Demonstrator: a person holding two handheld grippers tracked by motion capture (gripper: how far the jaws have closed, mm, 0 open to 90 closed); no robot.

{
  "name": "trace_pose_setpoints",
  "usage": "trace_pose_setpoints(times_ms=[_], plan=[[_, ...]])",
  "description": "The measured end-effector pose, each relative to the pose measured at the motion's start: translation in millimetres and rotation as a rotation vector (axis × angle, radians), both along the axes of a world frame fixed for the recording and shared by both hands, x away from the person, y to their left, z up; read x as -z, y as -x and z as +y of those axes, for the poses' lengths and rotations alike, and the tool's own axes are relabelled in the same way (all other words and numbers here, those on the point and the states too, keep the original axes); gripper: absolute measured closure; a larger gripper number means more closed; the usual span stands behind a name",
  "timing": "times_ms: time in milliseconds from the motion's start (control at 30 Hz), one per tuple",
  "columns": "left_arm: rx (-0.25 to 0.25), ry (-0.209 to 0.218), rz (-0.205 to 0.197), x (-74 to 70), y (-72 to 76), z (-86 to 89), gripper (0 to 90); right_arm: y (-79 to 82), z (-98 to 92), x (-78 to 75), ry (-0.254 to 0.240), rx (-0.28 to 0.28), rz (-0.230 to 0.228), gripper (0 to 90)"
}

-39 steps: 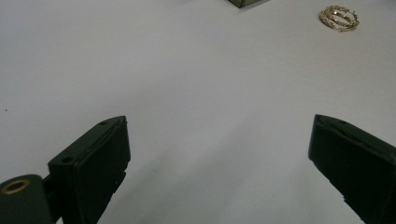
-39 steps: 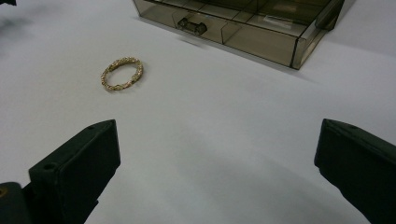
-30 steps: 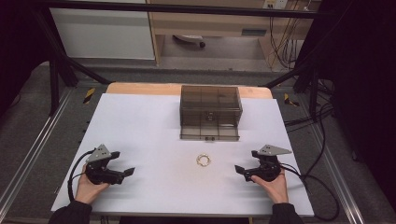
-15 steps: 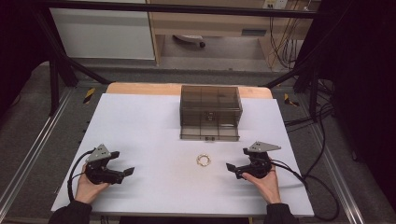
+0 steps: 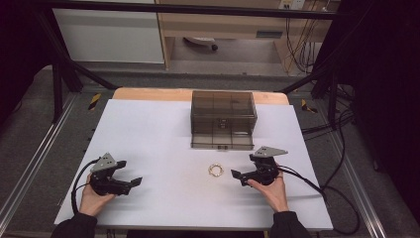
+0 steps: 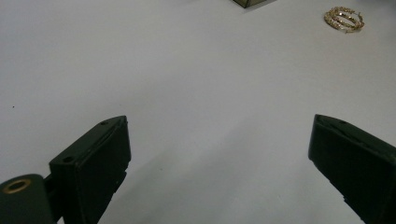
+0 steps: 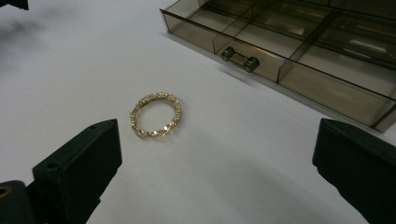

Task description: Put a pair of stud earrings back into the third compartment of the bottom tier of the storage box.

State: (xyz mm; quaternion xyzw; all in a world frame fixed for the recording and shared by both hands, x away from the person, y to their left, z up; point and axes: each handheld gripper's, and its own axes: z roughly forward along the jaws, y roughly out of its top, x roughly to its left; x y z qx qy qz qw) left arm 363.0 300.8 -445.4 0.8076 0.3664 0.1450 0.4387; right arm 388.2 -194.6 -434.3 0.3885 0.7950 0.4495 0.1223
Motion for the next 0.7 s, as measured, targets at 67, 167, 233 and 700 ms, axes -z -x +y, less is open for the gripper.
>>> trace_pose_setpoints(times_ms=[67,167,233,700], plan=[[-0.002,0.001,0.001,0.0,-0.1,-0.2,5.5,-1.8,4.5,-0.6,-0.006,-0.004,0.001,2.3],[-0.001,0.002,0.001,0.1,-0.3,-0.1,5.5,-4.5,11.1,-0.6,0.002,-0.004,0.008,2.3],[-0.003,0.0,0.004,0.3,-0.4,-0.1,5.6,-6.9,15.0,-0.1,0.005,-0.012,0.007,2.3],[-0.004,0.002,0.006,0.6,-0.9,0.4,5.5,-19.9,36.9,0.2,0.012,-0.015,0.026,4.2]])
